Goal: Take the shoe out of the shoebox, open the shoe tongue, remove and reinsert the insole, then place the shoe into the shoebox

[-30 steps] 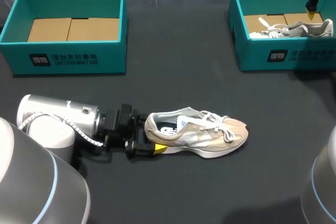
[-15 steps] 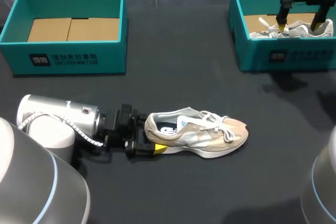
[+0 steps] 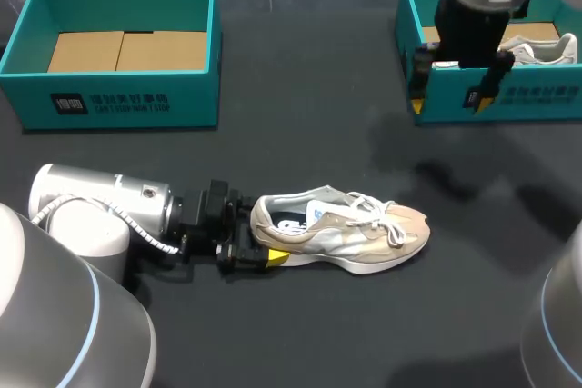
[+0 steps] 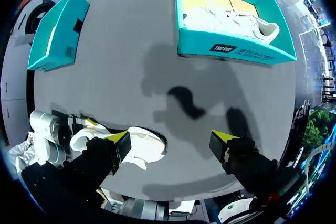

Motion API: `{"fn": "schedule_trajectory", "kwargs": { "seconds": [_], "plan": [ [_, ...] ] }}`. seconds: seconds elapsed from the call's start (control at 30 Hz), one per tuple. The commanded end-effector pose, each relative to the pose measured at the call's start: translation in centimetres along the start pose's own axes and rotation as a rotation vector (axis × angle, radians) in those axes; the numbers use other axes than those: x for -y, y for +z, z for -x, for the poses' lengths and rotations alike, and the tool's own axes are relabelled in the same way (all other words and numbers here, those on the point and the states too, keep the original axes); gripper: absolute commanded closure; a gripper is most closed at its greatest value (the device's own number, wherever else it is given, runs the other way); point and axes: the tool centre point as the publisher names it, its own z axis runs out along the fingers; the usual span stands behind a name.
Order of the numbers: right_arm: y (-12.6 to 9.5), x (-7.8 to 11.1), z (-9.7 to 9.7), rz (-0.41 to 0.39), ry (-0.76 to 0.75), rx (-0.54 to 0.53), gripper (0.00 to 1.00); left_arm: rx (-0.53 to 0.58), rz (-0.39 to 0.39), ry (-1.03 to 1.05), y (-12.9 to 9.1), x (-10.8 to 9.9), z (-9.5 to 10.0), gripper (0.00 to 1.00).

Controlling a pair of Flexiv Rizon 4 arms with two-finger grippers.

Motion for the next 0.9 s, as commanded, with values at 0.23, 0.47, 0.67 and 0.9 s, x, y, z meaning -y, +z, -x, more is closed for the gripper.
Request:
{"fn": "schedule_trajectory", "kwargs": {
  "seconds": [0.23, 0.47, 0.67, 0.9],
  "plan": [
    [0.5, 0.5, -0.4, 0.043, 0.002, 0.005, 0.00, 0.002, 0.001, 0.000, 0.0, 0.0, -0.1, 1.00],
    [1.1, 1.0, -2.1, 0.041, 0.009, 0.047, 0.00, 0.002, 0.001, 0.000, 0.0, 0.0, -0.1, 1.00],
    [3.0, 2.8, -6.5, 0.044, -0.009, 0.075, 0.00, 0.002, 0.001, 0.000, 0.0, 0.0, -0.1, 1.00],
    [4.5, 5.3, -10.9, 0.060, -0.005, 0.070, 0.00, 0.002, 0.001, 0.000, 0.0, 0.0, -0.1, 1.00]
  ]
}}
